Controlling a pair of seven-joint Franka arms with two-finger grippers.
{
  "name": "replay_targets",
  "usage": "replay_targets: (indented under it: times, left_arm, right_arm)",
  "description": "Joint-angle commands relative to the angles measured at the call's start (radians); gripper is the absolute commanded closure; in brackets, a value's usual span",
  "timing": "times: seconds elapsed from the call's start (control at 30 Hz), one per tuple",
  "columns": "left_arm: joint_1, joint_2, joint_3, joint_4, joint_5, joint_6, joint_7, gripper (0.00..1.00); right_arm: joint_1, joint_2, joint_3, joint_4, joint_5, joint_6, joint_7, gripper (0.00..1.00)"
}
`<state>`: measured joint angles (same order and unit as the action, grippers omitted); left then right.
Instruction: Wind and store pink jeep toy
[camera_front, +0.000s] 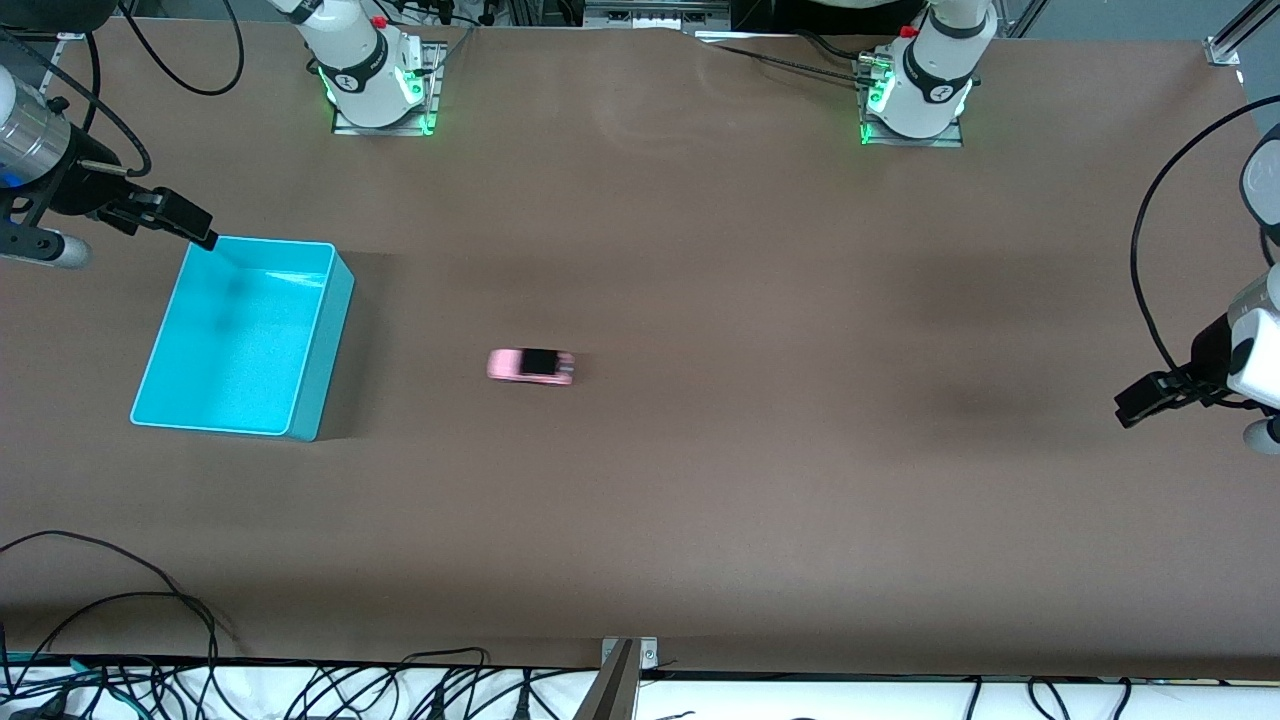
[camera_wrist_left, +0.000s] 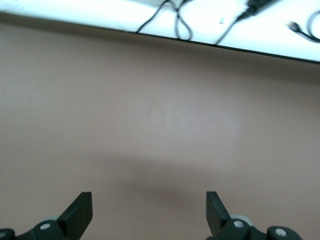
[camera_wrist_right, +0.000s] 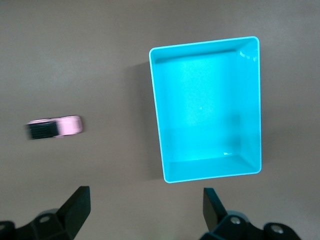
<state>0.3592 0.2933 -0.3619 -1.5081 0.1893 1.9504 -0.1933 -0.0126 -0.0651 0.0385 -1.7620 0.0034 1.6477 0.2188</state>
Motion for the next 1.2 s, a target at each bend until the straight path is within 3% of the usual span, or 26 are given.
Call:
replay_targets:
  times: [0.0,0.27,0.43,0.73,1.17]
  left_arm:
    - [0.004,-0.048,-0.008,0.006,-0.086,-0.065,0.098,0.00]
    - [0.003,-0.131,-0.015,0.006,-0.145,-0.117,0.107,0.00]
    - [0.003,-0.140,-0.041,0.000,-0.143,-0.192,0.129,0.00]
    - [0.026,-0.135,-0.048,-0.006,-0.143,-0.197,0.127,0.00]
    - [0.052,-0.137,-0.045,0.006,-0.145,-0.192,0.127,0.00]
  right_arm:
    - [-0.004,0.001,0.000,0.013,-0.003,-0.016,-0.016,0.00]
    - [-0.004,0.001,0.000,0.013,-0.003,-0.016,-0.016,0.00]
    - [-0.004,0.001,0.000,0.013,-0.005,-0.017,-0.018,0.00]
    - [-0.003,0.010,-0.005,0.013,-0.003,-0.019,0.007,0.00]
    - [0.020,0.053,0.008,0.003,-0.003,-0.017,0.313,0.00]
